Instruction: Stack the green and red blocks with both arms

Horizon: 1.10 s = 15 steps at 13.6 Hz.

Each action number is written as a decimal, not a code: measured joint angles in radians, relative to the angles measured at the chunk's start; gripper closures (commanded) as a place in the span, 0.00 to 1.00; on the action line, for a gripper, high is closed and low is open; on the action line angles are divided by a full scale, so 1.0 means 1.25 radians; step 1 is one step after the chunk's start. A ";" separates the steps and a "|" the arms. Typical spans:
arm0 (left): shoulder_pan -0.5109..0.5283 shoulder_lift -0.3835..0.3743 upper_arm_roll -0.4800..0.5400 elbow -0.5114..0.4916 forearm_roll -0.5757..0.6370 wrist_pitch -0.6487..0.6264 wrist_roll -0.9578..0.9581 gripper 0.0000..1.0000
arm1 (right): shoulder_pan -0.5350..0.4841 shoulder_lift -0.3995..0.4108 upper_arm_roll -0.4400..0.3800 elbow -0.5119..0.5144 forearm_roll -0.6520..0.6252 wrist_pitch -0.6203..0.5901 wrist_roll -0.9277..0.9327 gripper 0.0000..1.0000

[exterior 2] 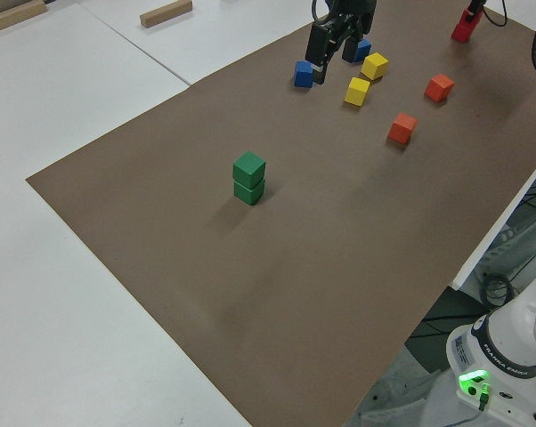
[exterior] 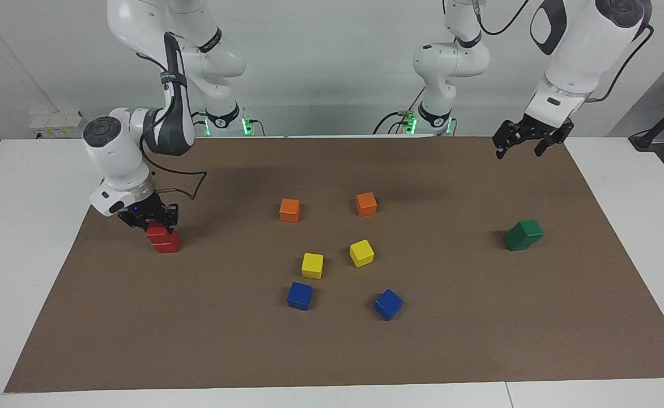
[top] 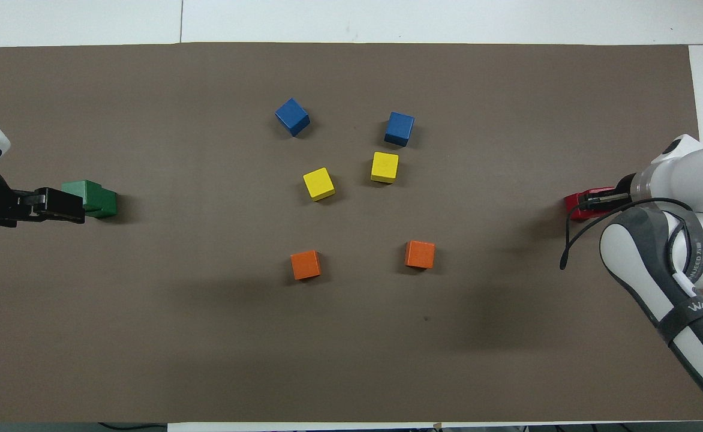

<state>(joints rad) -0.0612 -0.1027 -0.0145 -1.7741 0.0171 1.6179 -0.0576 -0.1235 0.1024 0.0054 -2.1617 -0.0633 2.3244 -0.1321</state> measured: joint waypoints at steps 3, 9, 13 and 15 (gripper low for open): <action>0.000 0.007 0.015 0.001 -0.037 -0.008 0.000 0.00 | 0.000 0.000 0.000 -0.001 0.000 0.000 0.000 1.00; 0.000 0.009 0.023 0.003 -0.069 -0.007 0.000 0.00 | 0.000 0.000 0.000 -0.001 0.000 0.001 0.000 0.00; 0.000 0.009 0.023 0.003 -0.069 -0.007 0.000 0.00 | 0.000 0.000 0.000 -0.001 0.000 0.001 0.000 0.00; 0.000 0.009 0.023 0.004 -0.069 -0.007 0.000 0.00 | 0.000 0.000 0.000 -0.001 0.000 0.001 0.000 0.00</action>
<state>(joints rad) -0.0614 -0.0920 0.0148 -1.7697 -0.0690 1.6086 -0.0576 -0.1237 0.1018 0.0050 -2.1629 -0.0633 2.3257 -0.1322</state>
